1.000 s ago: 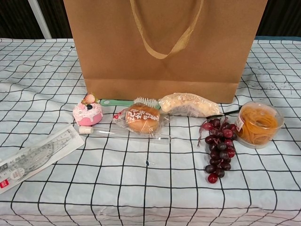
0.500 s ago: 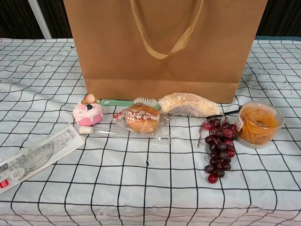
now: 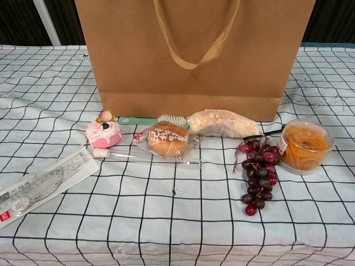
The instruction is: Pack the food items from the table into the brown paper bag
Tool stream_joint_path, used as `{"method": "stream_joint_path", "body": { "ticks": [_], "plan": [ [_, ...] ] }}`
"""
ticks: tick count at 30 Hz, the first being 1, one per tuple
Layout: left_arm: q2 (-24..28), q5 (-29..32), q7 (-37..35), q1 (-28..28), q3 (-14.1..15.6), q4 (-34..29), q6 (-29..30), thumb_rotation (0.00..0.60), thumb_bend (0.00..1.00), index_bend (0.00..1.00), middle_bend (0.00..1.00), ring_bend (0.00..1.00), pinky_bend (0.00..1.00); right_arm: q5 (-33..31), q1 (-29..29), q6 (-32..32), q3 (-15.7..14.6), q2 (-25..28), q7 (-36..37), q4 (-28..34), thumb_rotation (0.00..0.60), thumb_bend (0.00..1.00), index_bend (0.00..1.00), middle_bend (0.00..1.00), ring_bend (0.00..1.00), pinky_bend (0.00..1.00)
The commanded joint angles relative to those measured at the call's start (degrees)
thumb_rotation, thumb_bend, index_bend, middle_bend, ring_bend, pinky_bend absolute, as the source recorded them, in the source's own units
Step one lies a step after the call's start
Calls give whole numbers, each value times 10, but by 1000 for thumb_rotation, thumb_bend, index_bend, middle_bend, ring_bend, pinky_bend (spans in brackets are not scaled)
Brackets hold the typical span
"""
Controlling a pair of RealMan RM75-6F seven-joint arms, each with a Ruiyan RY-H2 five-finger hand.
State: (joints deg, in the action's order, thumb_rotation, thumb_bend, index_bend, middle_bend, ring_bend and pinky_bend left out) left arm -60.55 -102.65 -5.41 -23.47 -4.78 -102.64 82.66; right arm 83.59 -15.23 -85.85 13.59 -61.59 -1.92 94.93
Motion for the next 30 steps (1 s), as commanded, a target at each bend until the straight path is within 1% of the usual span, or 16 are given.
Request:
{"method": "stream_joint_path", "body": {
  "ticks": [1,4,6,8,11,13,16,20,25,30],
  "plan": [
    [-14,-27,20,24,41,17,1,600,137,146,178,34,192,42,45,-47,-47,-11,4,-4,600,214,98,124,270,270],
    [-34,-23,45,28,56,22,-21,600,135,144,177,34,191,66,75,-75,-80,-33,-12,-28,600,214,98,124,270,270],
    [-47,-5,67,24,56,25,-48,600,133,137,172,34,191,72,90,-83,-95,-43,-14,-38,600,214,98,124,270,270],
    [-63,21,89,17,53,32,-79,600,133,133,168,34,191,72,100,-88,-103,-50,-7,-43,600,214,98,124,270,270],
    [-94,64,106,2,43,51,-123,600,133,130,163,34,191,70,109,-96,-105,-64,13,-57,600,214,98,124,270,270],
    [-115,88,105,-9,37,65,-151,600,132,132,165,34,192,63,110,-90,-103,-70,26,-70,600,215,98,124,270,270],
    [-144,115,110,-28,31,88,-190,600,131,138,171,34,191,55,109,-81,-101,-72,31,-81,600,216,99,124,270,270],
    [-179,146,120,-49,19,113,-228,600,132,139,170,34,191,45,109,-71,-97,-72,37,-85,600,215,99,124,271,270],
    [-214,173,124,-75,-4,137,-250,600,131,141,172,34,191,43,111,-72,-93,-74,48,-92,600,216,99,126,271,270],
    [-234,192,128,-97,-18,150,-268,600,132,145,176,39,192,43,112,-72,-90,-78,49,-97,600,217,99,127,271,270]
  ]
}}
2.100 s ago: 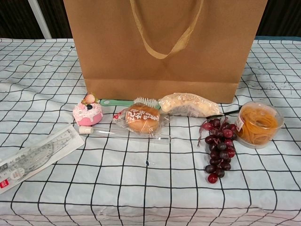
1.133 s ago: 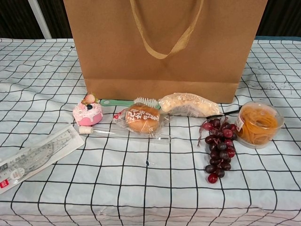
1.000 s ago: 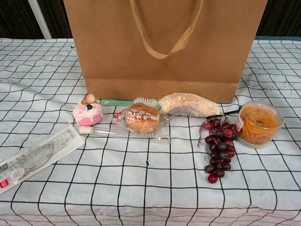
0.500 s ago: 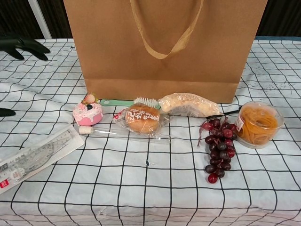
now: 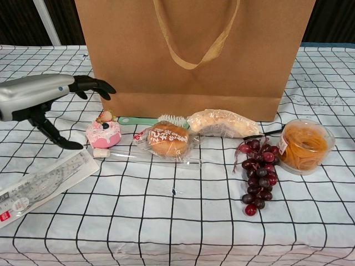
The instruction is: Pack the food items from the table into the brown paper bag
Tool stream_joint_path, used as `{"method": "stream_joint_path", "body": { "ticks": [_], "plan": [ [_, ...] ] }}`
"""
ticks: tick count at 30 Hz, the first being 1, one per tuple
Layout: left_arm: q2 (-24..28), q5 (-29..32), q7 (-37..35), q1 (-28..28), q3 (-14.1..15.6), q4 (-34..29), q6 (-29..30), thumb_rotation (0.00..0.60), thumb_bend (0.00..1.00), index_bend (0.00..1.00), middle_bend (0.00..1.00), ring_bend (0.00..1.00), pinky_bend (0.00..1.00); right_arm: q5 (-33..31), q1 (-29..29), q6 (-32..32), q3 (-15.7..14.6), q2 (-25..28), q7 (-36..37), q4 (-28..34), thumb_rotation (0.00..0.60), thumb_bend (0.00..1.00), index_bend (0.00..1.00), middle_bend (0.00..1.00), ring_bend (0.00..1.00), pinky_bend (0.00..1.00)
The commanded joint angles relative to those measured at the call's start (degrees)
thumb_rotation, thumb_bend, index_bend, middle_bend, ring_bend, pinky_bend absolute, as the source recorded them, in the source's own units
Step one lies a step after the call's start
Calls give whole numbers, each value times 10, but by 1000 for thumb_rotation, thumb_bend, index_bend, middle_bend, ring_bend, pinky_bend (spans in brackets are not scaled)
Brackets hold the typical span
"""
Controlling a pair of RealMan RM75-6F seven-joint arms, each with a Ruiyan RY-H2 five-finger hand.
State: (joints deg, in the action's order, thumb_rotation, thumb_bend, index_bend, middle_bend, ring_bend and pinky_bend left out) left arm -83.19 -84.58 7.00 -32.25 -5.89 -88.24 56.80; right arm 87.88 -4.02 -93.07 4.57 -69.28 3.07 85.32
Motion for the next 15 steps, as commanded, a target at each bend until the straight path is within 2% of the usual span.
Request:
{"method": "stream_joint_path", "body": {
  "ticks": [1,8,15],
  "plan": [
    [-10,15,6,-12,-9,7,-13,600,132,149,179,42,192,0,0,1,0,-1,-1,-1,600,217,100,127,271,270],
    [-16,54,32,-38,-24,14,-42,600,175,178,199,76,202,1,1,2,3,-6,-5,-3,600,227,100,127,278,270],
    [-28,72,63,-56,-23,26,-53,600,178,195,210,90,203,2,2,4,5,-7,-8,-2,600,227,99,127,280,270]
  ]
}}
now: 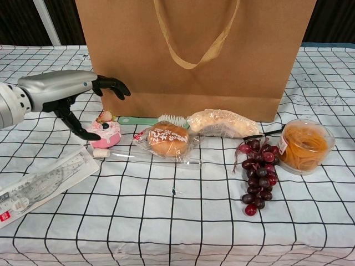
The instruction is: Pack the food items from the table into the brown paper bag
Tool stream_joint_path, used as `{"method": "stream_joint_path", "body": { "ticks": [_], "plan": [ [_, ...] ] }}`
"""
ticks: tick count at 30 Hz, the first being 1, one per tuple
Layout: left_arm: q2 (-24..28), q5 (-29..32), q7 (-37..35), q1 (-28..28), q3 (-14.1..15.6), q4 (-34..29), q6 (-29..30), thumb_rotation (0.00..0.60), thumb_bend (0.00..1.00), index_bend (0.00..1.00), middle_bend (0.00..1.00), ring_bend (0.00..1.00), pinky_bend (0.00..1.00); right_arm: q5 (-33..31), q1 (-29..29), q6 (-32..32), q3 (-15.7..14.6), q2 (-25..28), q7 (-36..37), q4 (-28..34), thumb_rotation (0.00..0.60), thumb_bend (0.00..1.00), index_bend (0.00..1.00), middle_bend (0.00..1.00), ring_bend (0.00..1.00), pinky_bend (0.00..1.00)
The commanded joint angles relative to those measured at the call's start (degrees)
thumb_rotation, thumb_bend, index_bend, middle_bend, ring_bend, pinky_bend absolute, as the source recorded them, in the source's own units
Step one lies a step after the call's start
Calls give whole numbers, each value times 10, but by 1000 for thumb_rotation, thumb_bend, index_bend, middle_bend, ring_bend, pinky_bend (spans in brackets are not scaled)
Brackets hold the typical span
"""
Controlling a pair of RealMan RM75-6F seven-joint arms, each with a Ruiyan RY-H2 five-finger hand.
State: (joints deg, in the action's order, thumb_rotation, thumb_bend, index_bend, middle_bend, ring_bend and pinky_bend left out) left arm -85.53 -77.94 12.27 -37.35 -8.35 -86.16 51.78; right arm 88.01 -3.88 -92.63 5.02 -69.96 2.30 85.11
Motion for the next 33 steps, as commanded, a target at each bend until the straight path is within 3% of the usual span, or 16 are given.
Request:
{"method": "stream_joint_path", "body": {
  "ticks": [1,26,33],
  "plan": [
    [-6,7,14,-7,3,8,-4,600,179,203,219,97,205,0,0,0,0,0,0,0,600,226,99,127,280,270],
    [-17,34,67,-31,37,38,-29,600,217,207,291,160,221,6,2,-1,6,-3,6,-4,600,226,99,132,287,270],
    [-14,42,70,-31,36,35,-24,600,243,226,360,240,309,7,3,-4,7,-4,7,-5,600,227,100,134,289,270]
  ]
}}
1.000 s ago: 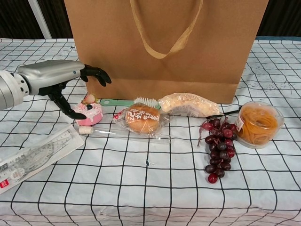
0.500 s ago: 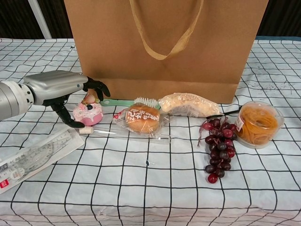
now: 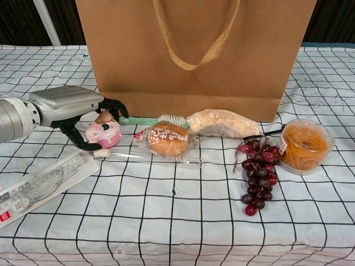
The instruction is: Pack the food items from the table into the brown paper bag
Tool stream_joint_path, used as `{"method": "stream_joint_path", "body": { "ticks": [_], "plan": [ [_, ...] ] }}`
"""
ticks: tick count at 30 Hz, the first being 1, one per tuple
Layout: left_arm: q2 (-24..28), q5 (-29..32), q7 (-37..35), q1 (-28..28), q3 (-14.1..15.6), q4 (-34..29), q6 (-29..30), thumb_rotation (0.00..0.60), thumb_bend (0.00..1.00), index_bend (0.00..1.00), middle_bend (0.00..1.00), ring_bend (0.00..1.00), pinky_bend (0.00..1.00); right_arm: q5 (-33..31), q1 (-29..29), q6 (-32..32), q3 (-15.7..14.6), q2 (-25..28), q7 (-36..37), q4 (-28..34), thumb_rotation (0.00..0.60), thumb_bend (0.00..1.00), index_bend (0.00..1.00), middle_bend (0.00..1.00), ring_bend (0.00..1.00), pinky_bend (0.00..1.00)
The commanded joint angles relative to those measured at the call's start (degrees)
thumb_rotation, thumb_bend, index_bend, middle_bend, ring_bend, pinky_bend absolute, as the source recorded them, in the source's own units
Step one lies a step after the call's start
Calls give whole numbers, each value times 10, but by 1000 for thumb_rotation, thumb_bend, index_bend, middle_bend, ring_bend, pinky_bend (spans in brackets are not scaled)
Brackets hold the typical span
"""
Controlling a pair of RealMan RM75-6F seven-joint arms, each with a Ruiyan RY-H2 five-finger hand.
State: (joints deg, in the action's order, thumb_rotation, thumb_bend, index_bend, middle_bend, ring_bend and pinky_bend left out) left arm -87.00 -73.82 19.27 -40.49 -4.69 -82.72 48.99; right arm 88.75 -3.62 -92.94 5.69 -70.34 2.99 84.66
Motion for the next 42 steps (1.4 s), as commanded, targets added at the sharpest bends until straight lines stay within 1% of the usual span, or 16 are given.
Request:
{"method": "stream_joint_path", "body": {
  "ticks": [1,4,9,13,16,17,18,20,21,22,23,25,28,33,36,42],
  "plan": [
    [1,1,0,2,-1,0,7,600,249,230,371,254,326,0,0,-1,1,-1,1,0,600,227,100,134,289,270],
    [3,1,0,3,-1,-1,14,600,267,244,390,283,361,0,1,-1,2,-1,3,-1,600,227,100,134,289,271],
    [12,-4,-7,8,-3,-13,32,600,274,252,393,285,359,0,1,-2,2,-2,4,-2,600,227,100,134,289,271],
    [28,-20,-9,14,-3,-40,56,600,274,251,393,285,355,0,1,-3,4,-4,7,-7,600,227,99,134,289,272],
    [51,-42,-2,22,2,-76,81,600,273,252,394,285,355,-5,1,-2,6,-4,8,-10,600,227,99,134,289,272],
    [64,-57,-1,28,5,-96,97,600,273,252,394,285,355,-6,2,-2,7,-4,9,-10,600,227,99,134,289,272],
    [86,-93,0,37,5,-133,136,600,273,253,394,285,355,-9,3,-4,9,-3,10,-11,600,227,99,134,289,272],
    [114,-145,-5,53,15,-173,183,600,274,253,394,285,355,-12,4,-5,11,-2,11,-10,600,227,99,134,289,272],
    [120,-162,-8,57,16,-180,198,600,274,254,394,285,355,-13,5,-6,12,-2,11,-10,600,227,99,135,289,272],
    [125,-194,-10,63,14,-188,229,600,274,256,394,285,355,-15,5,-6,13,-2,10,-10,600,227,99,135,289,272],
    [126,-205,-11,66,15,-189,240,600,274,258,395,285,355,-16,6,-7,13,-2,9,-10,600,228,99,134,289,272],
    [132,-249,-5,73,6,-193,284,600,274,263,397,285,355,-17,7,-8,15,-1,6,-11,600,228,99,134,289,272],
    [142,-263,0,71,-15,-207,306,600,273,268,397,285,355,-17,7,-9,15,0,5,-9,600,228,99,134,289,272],
    [155,-243,-20,43,-67,-228,296,600,273,277,395,285,352,-19,7,-7,16,-1,5,-10,600,228,99,134,289,272],
    [154,-214,-39,16,-109,-223,281,600,272,287,395,285,344,-21,6,-3,16,-2,3,-12,600,228,99,134,289,272],
    [142,-145,-50,-46,-174,-189,222,600,272,290,393,285,343,-24,4,5,15,-4,-5,-14,600,228,99,134,289,272]
  ]
}}
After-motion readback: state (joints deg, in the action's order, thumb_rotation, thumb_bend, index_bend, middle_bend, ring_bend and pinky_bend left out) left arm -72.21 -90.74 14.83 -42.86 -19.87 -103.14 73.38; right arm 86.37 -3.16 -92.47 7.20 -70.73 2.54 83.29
